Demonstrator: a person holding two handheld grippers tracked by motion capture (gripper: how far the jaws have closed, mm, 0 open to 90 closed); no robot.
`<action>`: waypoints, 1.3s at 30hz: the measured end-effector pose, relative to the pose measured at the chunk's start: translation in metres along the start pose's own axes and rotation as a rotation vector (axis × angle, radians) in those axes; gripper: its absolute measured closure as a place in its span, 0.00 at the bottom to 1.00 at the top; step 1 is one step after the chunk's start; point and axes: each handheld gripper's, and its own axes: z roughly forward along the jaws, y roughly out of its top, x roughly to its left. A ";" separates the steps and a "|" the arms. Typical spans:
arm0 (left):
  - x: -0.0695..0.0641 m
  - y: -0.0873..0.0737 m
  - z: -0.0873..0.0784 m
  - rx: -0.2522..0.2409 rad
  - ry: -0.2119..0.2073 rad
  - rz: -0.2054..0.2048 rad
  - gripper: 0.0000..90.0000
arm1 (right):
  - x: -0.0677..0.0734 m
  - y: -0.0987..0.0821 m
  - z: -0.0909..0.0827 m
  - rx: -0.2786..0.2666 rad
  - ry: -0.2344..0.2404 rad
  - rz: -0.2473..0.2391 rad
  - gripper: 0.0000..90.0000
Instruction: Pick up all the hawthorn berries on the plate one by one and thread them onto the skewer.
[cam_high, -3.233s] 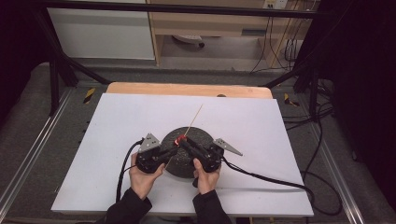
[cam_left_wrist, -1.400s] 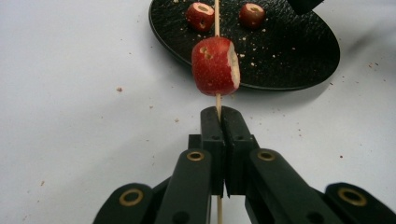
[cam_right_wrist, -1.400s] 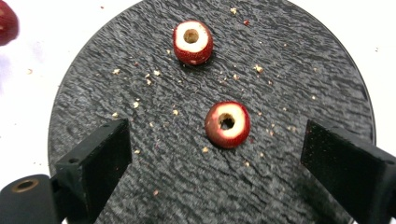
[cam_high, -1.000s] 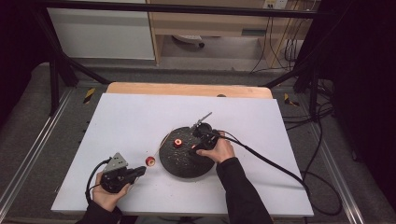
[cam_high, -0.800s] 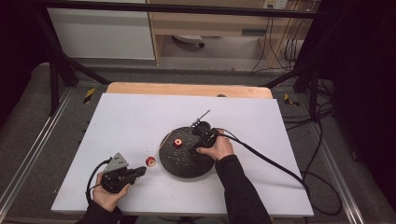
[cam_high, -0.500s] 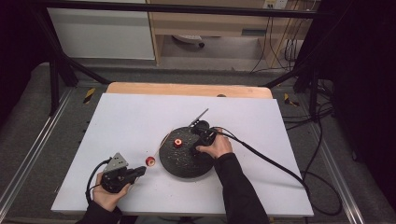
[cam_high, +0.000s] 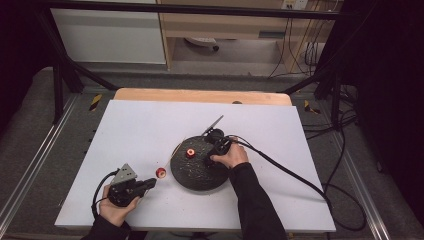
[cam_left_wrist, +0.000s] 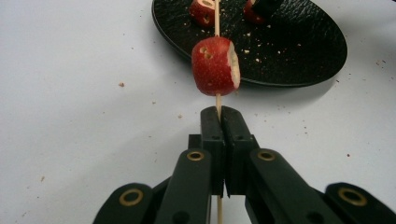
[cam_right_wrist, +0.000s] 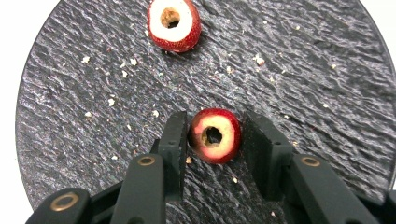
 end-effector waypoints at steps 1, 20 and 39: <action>0.000 0.000 0.000 0.000 0.000 0.000 0.98 | 0.000 0.000 0.000 0.000 0.001 -0.001 0.69; -0.001 0.000 0.000 -0.003 0.002 0.002 0.98 | -0.002 0.001 -0.004 -0.012 0.004 0.026 0.70; -0.002 0.000 -0.001 -0.006 0.007 0.013 0.98 | 0.016 -0.008 -0.038 -0.225 0.054 0.067 0.70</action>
